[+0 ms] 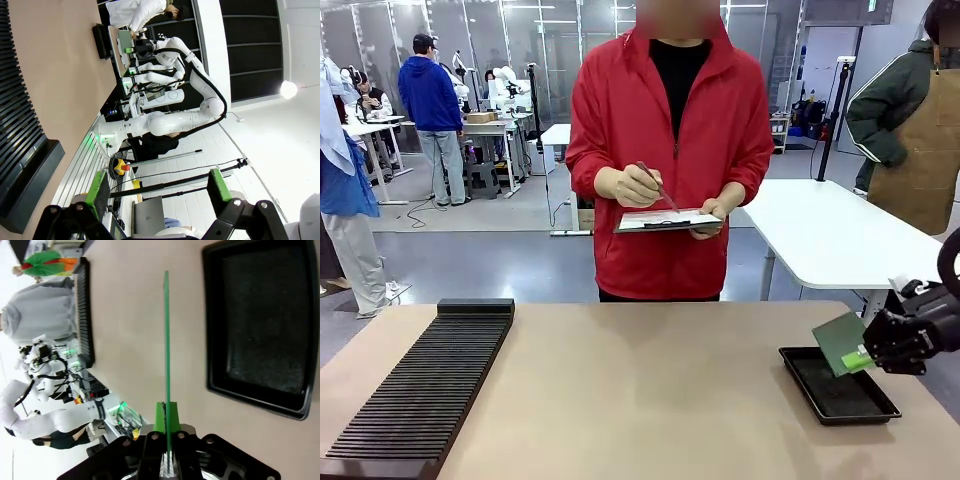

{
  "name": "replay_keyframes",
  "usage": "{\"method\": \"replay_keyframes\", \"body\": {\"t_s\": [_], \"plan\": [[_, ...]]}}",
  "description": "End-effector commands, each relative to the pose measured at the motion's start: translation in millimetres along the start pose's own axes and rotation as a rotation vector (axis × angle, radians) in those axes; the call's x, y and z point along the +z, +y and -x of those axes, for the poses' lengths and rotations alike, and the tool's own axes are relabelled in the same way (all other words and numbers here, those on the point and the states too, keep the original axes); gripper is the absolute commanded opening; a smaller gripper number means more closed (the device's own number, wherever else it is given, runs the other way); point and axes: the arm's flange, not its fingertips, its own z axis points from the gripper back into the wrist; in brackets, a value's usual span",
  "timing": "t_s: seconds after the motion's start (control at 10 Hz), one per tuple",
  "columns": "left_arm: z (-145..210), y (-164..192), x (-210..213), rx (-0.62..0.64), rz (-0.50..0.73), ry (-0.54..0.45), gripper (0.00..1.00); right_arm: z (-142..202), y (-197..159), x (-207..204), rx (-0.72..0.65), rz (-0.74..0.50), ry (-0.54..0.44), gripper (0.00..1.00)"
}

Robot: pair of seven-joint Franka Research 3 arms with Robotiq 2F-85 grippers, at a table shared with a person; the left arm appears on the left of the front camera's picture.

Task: Inspect the PCB.
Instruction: Place the Blank PCB in the ESD tray.

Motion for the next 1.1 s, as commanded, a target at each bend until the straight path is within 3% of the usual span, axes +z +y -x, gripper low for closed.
{"method": "replay_keyframes", "body": {"t_s": [0.0, 0.5, 1.0], "plan": [[0, 0, 0, -0.001, 0.001, -0.001, 1.0, -11, -1, -17, 0.015, 0.073, 0.021, 0.03], [0, 0, 0, -0.001, 0.001, -0.001, 1.0, -28, -19, -44, 0.034, 0.128, -0.046, 0.03], [0, 0, 0, -0.001, 0.001, -0.001, 1.0, -40, -32, -63, 0.002, 0.15, -0.052, 0.03]]}}
